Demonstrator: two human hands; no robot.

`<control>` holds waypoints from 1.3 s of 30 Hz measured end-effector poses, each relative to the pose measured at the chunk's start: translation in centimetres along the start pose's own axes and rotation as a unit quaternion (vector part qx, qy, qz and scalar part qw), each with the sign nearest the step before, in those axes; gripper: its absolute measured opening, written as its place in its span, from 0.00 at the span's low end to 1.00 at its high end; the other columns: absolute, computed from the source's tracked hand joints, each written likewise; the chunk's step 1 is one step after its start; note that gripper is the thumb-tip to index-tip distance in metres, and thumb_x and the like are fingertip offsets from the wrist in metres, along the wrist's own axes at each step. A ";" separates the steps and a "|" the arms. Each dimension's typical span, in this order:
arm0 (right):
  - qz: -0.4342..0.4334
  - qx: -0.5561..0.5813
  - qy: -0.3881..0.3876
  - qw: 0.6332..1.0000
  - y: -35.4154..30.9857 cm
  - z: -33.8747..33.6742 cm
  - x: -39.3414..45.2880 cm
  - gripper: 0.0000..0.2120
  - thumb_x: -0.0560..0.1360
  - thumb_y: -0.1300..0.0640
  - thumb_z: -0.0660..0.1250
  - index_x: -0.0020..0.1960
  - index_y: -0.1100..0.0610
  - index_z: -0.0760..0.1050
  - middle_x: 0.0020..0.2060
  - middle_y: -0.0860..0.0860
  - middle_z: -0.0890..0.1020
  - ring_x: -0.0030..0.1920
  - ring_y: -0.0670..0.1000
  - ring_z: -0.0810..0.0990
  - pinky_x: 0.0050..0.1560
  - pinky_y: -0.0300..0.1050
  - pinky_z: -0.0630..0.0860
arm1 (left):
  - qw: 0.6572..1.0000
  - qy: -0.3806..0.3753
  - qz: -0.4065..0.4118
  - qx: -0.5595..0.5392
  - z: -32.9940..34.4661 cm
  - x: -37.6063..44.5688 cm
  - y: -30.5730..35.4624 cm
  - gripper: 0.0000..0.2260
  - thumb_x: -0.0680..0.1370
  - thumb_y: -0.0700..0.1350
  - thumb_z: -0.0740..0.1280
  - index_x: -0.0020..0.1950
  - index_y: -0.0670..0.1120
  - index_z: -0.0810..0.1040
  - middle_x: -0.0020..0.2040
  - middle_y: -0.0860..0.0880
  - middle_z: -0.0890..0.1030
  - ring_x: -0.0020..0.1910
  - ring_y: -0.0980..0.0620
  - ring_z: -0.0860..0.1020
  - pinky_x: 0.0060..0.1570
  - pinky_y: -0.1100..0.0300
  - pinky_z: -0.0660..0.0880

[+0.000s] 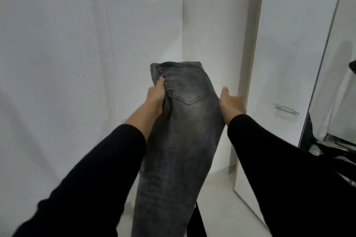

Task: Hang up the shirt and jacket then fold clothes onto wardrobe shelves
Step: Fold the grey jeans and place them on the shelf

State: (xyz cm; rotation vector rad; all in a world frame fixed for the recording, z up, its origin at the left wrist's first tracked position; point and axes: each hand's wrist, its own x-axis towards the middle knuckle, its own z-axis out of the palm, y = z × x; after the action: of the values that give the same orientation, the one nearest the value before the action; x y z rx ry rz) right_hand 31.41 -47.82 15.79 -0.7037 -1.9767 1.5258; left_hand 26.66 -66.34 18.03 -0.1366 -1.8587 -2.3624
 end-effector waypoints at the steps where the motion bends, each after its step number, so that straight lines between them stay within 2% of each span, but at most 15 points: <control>1: 0.043 0.065 -0.035 0.996 1.3 0.0 0.0 0.35 0.77 0.36 0.52 0.76 0.58 0.56 0.72 0.57 0.65 0.70 0.59 0.67 0.68 0.53 0.64 | 1.000 0.004 0.010 -0.012 0.2 0.1 1.1 0.24 0.80 0.53 0.59 0.67 0.36 0.71 0.61 0.41 0.78 0.53 0.45 0.78 0.50 0.58 0.74; 6: 0.186 0.159 -0.288 0.926 5.8 1.1 -2.0 0.37 0.73 0.27 0.48 0.65 0.55 0.69 0.61 0.55 0.77 0.63 0.63 0.73 0.63 0.62 0.68 | 0.997 0.011 0.057 -0.041 0.9 0.5 5.5 0.21 0.82 0.52 0.57 0.67 0.38 0.71 0.56 0.44 0.78 0.52 0.46 0.77 0.50 0.57 0.74; 8: 0.168 0.212 -0.323 0.907 5.6 1.7 -2.8 0.28 0.76 0.34 0.54 0.53 0.56 0.76 0.51 0.55 0.81 0.52 0.60 0.78 0.53 0.53 0.76 | 0.996 0.016 0.070 -0.045 0.9 0.7 6.7 0.22 0.82 0.53 0.57 0.67 0.38 0.70 0.58 0.45 0.78 0.55 0.46 0.77 0.54 0.56 0.75; 10: 0.131 0.245 -0.332 0.901 4.8 1.7 -3.6 0.21 0.79 0.41 0.55 0.45 0.57 0.76 0.42 0.55 0.80 0.42 0.56 0.78 0.43 0.45 0.76 | 0.995 0.029 0.086 -0.049 1.0 0.7 7.7 0.23 0.82 0.54 0.56 0.69 0.38 0.69 0.62 0.43 0.77 0.60 0.44 0.77 0.58 0.54 0.75; 13: 0.089 0.269 -0.342 0.896 4.0 1.1 -3.3 0.26 0.78 0.35 0.51 0.49 0.56 0.77 0.45 0.55 0.81 0.45 0.56 0.79 0.47 0.47 0.76 | 0.993 0.064 0.097 -0.036 0.5 1.0 8.5 0.23 0.82 0.53 0.54 0.71 0.39 0.65 0.65 0.43 0.74 0.62 0.44 0.75 0.61 0.53 0.73; 16: 0.122 0.295 -0.377 0.869 4.2 0.4 -2.2 0.39 0.72 0.26 0.45 0.59 0.56 0.74 0.55 0.55 0.79 0.52 0.57 0.78 0.57 0.52 0.73 | 0.990 0.102 0.085 -0.036 -0.2 2.1 8.8 0.24 0.82 0.54 0.54 0.72 0.40 0.65 0.67 0.43 0.73 0.63 0.43 0.74 0.61 0.53 0.73; 19: 0.108 0.306 -0.416 0.850 4.7 0.2 -2.1 0.48 0.60 0.24 0.63 0.66 0.59 0.71 0.58 0.56 0.79 0.57 0.59 0.77 0.59 0.54 0.74 | 0.989 0.142 0.051 0.006 -0.7 2.5 8.3 0.25 0.82 0.56 0.53 0.73 0.42 0.65 0.69 0.44 0.71 0.65 0.43 0.72 0.62 0.53 0.70; 21: 0.061 0.277 -0.444 0.850 4.8 0.3 -2.1 0.43 0.52 0.35 0.78 0.60 0.59 0.76 0.52 0.56 0.83 0.54 0.58 0.80 0.52 0.52 0.77 | 0.986 0.160 0.037 0.040 -1.1 2.5 7.7 0.25 0.81 0.57 0.53 0.72 0.44 0.66 0.68 0.45 0.72 0.64 0.43 0.71 0.62 0.51 0.69; 24: 0.025 0.257 -0.412 0.874 4.0 1.1 -2.0 0.26 0.66 0.47 0.75 0.58 0.59 0.76 0.52 0.57 0.82 0.52 0.57 0.80 0.56 0.52 0.76 | 0.998 0.066 -0.010 0.019 -1.7 2.6 6.5 0.24 0.79 0.58 0.59 0.67 0.43 0.71 0.59 0.45 0.78 0.54 0.46 0.76 0.53 0.52 0.75; 27: 0.022 0.311 -0.340 0.887 2.1 1.8 -1.8 0.15 0.75 0.50 0.68 0.53 0.61 0.79 0.45 0.58 0.83 0.48 0.57 0.80 0.53 0.49 0.78 | 0.994 -0.070 -0.070 0.037 -2.2 1.8 4.8 0.21 0.76 0.61 0.61 0.49 0.43 0.79 0.49 0.43 0.81 0.45 0.46 0.78 0.41 0.56 0.74; 29: 0.026 0.343 -0.317 0.884 0.6 1.9 -1.7 0.13 0.76 0.51 0.67 0.47 0.61 0.79 0.39 0.57 0.84 0.42 0.56 0.81 0.45 0.46 0.81 | 0.991 -0.097 -0.076 0.046 -2.7 1.6 2.9 0.22 0.78 0.61 0.59 0.44 0.42 0.77 0.46 0.41 0.80 0.42 0.45 0.77 0.40 0.57 0.72; 32: 0.034 0.354 -0.282 0.891 -1.7 2.3 -1.9 0.13 0.75 0.50 0.68 0.43 0.61 0.78 0.34 0.56 0.83 0.36 0.54 0.82 0.36 0.44 0.81 | 0.992 -0.056 -0.115 -0.018 -3.6 1.8 -0.5 0.26 0.78 0.60 0.57 0.38 0.39 0.77 0.41 0.40 0.77 0.38 0.44 0.76 0.40 0.56 0.72; 34: 0.023 0.317 -0.243 0.916 -2.8 2.9 -1.9 0.15 0.75 0.48 0.68 0.47 0.61 0.77 0.41 0.57 0.83 0.42 0.55 0.81 0.42 0.46 0.80 | 0.984 -0.042 -0.159 -0.071 -3.4 1.3 -2.7 0.27 0.79 0.61 0.56 0.45 0.37 0.78 0.45 0.36 0.77 0.44 0.43 0.76 0.46 0.53 0.72; 37: 0.019 0.280 -0.200 0.939 -3.2 3.7 -1.3 0.32 0.72 0.42 0.69 0.67 0.63 0.70 0.57 0.57 0.79 0.56 0.58 0.78 0.61 0.54 0.75 | 0.966 -0.070 -0.226 -0.104 -2.2 -0.6 -4.5 0.32 0.79 0.63 0.55 0.73 0.41 0.63 0.69 0.37 0.69 0.65 0.42 0.71 0.58 0.50 0.69; 39: 0.008 0.267 -0.180 0.947 -2.9 3.7 -0.8 0.37 0.73 0.43 0.68 0.73 0.63 0.62 0.63 0.56 0.75 0.61 0.58 0.75 0.66 0.54 0.71 | 0.957 -0.117 -0.262 -0.040 -1.9 -1.2 -4.7 0.37 0.76 0.68 0.54 0.72 0.39 0.64 0.69 0.39 0.70 0.65 0.41 0.72 0.59 0.51 0.69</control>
State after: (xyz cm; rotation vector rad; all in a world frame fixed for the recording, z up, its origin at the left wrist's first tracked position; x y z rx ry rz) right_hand 29.16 -51.55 17.77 -0.2226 -1.6589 2.1972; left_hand 27.14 -67.08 12.85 0.0874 -2.1189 -2.8805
